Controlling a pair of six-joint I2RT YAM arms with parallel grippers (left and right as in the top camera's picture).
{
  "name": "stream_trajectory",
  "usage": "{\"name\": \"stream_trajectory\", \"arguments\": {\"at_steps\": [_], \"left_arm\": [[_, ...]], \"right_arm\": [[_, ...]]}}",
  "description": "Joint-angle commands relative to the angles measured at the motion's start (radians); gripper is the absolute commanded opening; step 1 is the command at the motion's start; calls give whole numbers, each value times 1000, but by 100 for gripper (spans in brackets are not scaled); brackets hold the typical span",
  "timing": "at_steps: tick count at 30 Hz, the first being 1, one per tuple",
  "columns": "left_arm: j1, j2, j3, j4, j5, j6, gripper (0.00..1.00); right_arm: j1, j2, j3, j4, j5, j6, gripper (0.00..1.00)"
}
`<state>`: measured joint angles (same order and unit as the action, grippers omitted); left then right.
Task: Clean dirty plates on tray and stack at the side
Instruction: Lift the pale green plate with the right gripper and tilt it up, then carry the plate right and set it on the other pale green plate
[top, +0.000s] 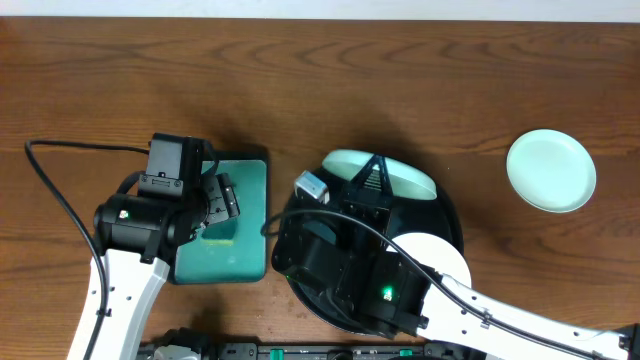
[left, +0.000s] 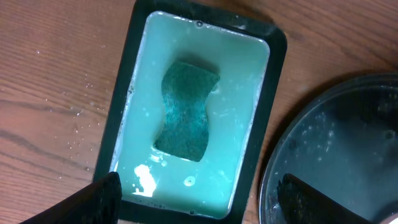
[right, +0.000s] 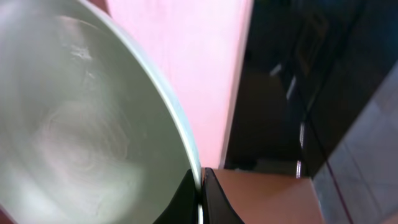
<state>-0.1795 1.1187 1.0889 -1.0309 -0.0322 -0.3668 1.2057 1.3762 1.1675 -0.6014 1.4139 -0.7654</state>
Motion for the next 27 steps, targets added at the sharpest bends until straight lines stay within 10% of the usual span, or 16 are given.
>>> {"name": "stream_trajectory", "arguments": {"at_steps": [1, 5, 9, 15, 27], "left_arm": [[3, 5, 11, -9, -13, -5, 81], [3, 5, 11, -2, -13, -1, 81], [3, 5, 11, 4, -13, -2, 81], [3, 5, 11, -6, -13, -2, 81], [3, 5, 11, -8, -12, -2, 81]], "right_arm": [[-3, -15, 12, -15, -50, 89, 1], [-3, -17, 13, -8, -8, 93, 1], [-94, -18, 12, -117, -420, 387, 1], [-370, -11, 12, -196, -978, 853, 1], [-1086, 6, 12, -110, -1448, 1156, 2]]}}
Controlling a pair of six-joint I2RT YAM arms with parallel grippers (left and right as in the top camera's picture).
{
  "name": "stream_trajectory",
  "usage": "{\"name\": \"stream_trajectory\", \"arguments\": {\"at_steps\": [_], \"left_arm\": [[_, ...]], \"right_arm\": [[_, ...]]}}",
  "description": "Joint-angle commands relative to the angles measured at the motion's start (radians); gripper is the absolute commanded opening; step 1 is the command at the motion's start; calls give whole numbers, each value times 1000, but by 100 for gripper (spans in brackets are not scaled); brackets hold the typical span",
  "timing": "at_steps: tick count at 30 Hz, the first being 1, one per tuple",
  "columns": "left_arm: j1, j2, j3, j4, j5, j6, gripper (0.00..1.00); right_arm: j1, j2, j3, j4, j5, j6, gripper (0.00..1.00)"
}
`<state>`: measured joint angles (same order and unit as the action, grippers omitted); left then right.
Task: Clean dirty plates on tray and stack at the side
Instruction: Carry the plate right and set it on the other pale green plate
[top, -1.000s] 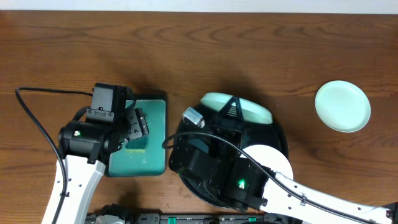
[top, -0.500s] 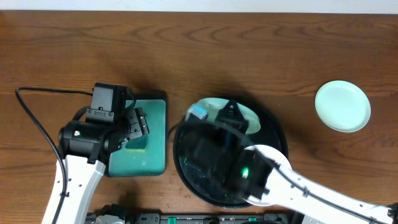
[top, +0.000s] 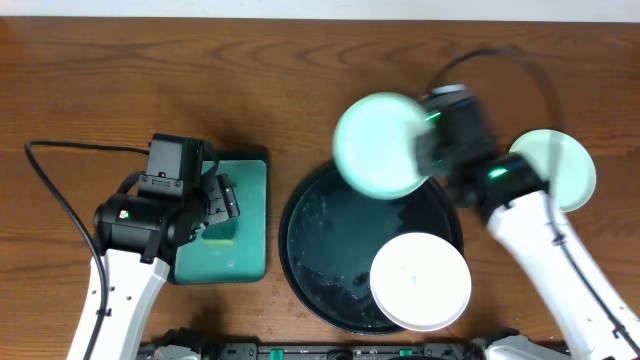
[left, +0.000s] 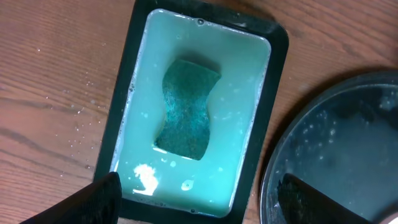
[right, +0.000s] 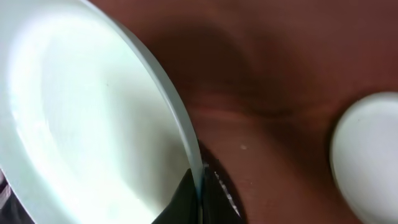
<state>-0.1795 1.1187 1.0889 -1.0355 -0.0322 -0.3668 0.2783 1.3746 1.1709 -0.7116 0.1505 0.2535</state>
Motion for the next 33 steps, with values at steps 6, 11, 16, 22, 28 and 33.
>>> {"name": "stream_trajectory", "arguments": {"at_steps": [6, 11, 16, 22, 28, 33], "left_arm": [[3, 5, 11, -5, -13, -1, 81], [3, 5, 11, -4, -13, -1, 81], [3, 5, 11, -4, -13, -1, 81], [3, 5, 11, -3, -13, -1, 81], [3, 5, 11, -3, -13, -1, 81], [3, 5, 11, -3, -13, -1, 81]], "right_arm": [[-505, 77, 9, -32, -239, 182, 2], [-743, 180, 9, -78, -242, 232, 2], [-896, 285, 9, -45, -270, 285, 2], [-1028, 428, 9, -20, -371, 311, 2], [-1037, 489, 9, 7, -501, 233, 11], [-1007, 449, 18, 10, -606, 175, 27]]}}
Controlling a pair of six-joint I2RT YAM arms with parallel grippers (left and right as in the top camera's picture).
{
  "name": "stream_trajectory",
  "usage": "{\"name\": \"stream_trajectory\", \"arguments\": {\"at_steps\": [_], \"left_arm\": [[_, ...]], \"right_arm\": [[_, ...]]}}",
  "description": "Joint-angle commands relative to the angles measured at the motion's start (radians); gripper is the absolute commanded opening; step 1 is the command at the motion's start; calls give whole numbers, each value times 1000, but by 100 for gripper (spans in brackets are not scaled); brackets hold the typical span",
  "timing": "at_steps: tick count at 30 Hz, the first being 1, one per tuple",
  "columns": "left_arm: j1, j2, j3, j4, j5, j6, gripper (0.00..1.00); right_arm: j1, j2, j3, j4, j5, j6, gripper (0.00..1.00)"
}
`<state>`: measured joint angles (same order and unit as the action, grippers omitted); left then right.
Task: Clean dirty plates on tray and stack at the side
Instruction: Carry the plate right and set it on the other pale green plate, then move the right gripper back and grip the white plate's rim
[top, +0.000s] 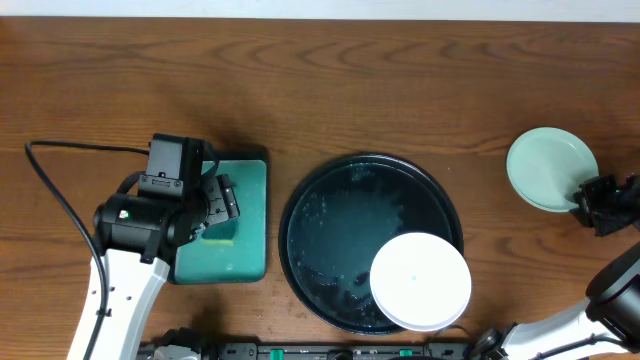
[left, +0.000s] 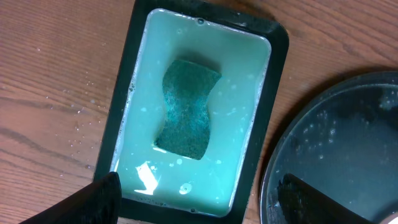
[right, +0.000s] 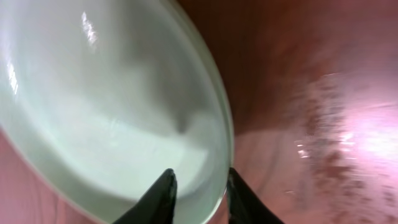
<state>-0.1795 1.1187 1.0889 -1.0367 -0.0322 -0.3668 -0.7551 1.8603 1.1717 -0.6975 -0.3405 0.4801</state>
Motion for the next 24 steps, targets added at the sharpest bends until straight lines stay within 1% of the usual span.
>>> {"name": "stream_trajectory", "arguments": {"at_steps": [1, 2, 3, 5, 6, 7, 9, 11, 12, 13, 14, 17, 18, 20, 22, 23, 24], "left_arm": [[3, 5, 11, -2, -13, -1, 81], [3, 5, 11, -2, -13, -1, 81], [3, 5, 11, -3, -13, -1, 81], [3, 5, 11, -3, -13, -1, 81], [3, 5, 11, -3, -13, -1, 81], [3, 5, 11, -3, -13, -1, 81], [3, 5, 11, -3, -13, -1, 81], [3, 5, 11, -2, -13, -1, 81], [3, 5, 11, -2, -13, -1, 81], [3, 5, 11, -2, -13, -1, 81], [3, 5, 11, -2, -13, -1, 81], [3, 5, 11, -2, -13, -2, 81], [3, 5, 11, -3, -13, -2, 81], [3, 5, 11, -3, -12, -1, 81], [3, 5, 11, -6, -12, -1, 81], [3, 5, 11, -6, -12, -1, 81], [3, 5, 11, -6, -12, -1, 81]], "right_arm": [[33, -54, 18, -10, -114, -52, 27], [41, -75, 18, -15, -113, -54, 28], [62, -128, 18, -23, -112, -81, 37], [92, -200, 18, -42, -80, -101, 44], [107, -238, 18, -56, -51, -101, 45], [140, -317, 18, -93, 9, -100, 48], [185, -413, 18, -141, 64, -112, 47], [261, -520, 18, -201, 122, -121, 38], [321, -584, 18, -233, 142, -110, 35], [362, -619, 18, -246, 142, -110, 35], [396, -645, 18, -257, 142, -98, 37], [507, -704, 18, -313, 129, -54, 67], [547, -716, 18, -348, 130, -42, 72], [613, -724, 18, -433, 136, -23, 74], [675, -720, 16, -567, 157, 45, 79], [694, -719, 16, -608, 156, 53, 93], [710, -718, 15, -650, 157, 63, 99]]}}
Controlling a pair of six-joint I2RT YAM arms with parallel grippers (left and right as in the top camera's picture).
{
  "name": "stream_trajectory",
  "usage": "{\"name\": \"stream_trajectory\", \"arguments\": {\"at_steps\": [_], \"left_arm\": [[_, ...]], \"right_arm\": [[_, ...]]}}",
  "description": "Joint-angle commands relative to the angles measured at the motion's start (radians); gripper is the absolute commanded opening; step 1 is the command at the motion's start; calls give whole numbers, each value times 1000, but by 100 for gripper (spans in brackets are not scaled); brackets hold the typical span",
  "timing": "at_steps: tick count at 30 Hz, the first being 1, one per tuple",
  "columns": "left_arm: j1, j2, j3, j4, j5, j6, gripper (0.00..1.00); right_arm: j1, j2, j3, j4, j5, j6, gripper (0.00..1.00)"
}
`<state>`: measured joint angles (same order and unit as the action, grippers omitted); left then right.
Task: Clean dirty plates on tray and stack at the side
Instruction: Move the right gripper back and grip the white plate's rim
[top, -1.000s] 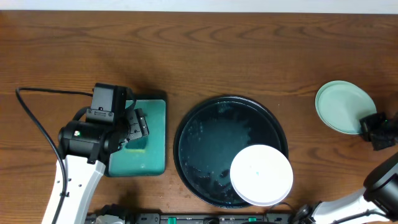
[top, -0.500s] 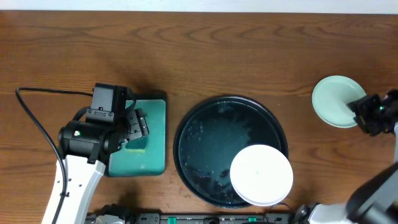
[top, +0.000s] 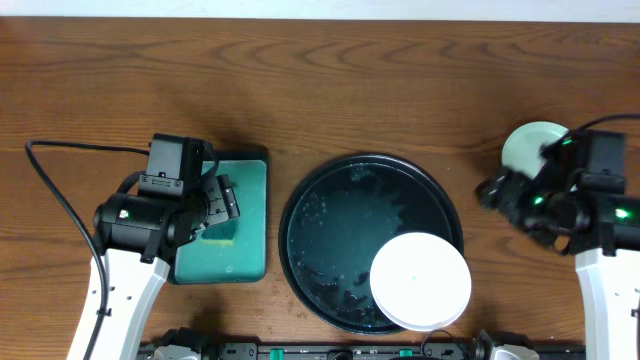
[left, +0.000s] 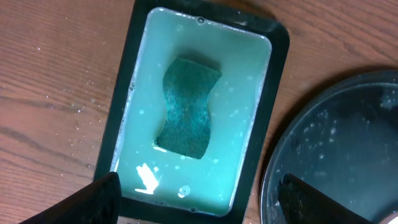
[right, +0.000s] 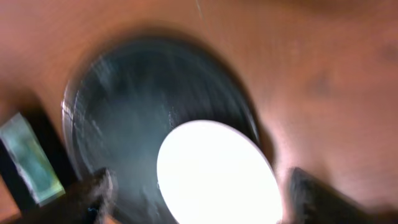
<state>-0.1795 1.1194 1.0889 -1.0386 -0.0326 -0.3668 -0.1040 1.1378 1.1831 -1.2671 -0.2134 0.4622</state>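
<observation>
A round dark tray (top: 300, 215), wet with suds, lies at mid-table, with a white plate (top: 420, 282) on its near right part. Pale green plates (top: 528, 145) sit stacked at the right side, partly covered by my right arm. My right gripper (top: 492, 190) hangs open and empty between that stack and the tray. The blurred right wrist view shows the white plate (right: 214, 171) on the tray (right: 124, 106) below the gripper (right: 205, 205). My left gripper (top: 215, 210) hovers open over the green sponge (left: 186, 109).
The sponge lies in a black rectangular basin (left: 124, 93) of pale soapy water, left of the tray. Water droplets speckle the wood beside the basin. A black cable (top: 60, 200) loops across the table behind the left arm.
My right gripper has left the pale green plates at the right edge and now hangs open further left, facing the tray and white plate. The left arm has not moved.
My right gripper was shut on a pale green plate's rim over the tray's far part. Then it held that plate above the tray's far right edge. Then the plate lay on the other green plate at the right, jaws open. Now the gripper is away, empty.
</observation>
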Motion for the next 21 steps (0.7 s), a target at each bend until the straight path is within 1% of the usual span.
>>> {"name": "stream_trajectory", "arguments": {"at_steps": [1, 5, 10, 11, 14, 15, 17, 18, 20, 21], "left_arm": [[3, 4, 11, -4, -12, -1, 81], [3, 4, 11, -4, -12, -1, 81], [3, 4, 11, -1, -12, -1, 81], [3, 4, 11, 0, -12, -1, 81], [3, 4, 11, 0, -12, -1, 81], [3, 4, 11, 0, -12, -1, 81], [3, 4, 11, 0, -12, -1, 81], [3, 4, 11, 0, -12, -1, 81], [3, 4, 11, 0, -12, -1, 81], [3, 4, 11, 0, -12, -1, 81]], "right_arm": [[74, 4, 2, -112, 29, 84, 99], [105, 4, 0, -166, 21, 83, 99], [106, 4, 0, -151, -3, 63, 99], [106, 4, 0, -152, 3, 62, 91], [106, 4, -10, -187, 12, 130, 77], [106, 3, -20, -201, 28, 154, 76], [106, -4, -51, -209, 58, 174, 86], [106, -10, -70, -206, 63, 177, 86], [106, -28, -129, -195, 66, 192, 80], [106, -39, -165, -193, 66, 211, 80]]}}
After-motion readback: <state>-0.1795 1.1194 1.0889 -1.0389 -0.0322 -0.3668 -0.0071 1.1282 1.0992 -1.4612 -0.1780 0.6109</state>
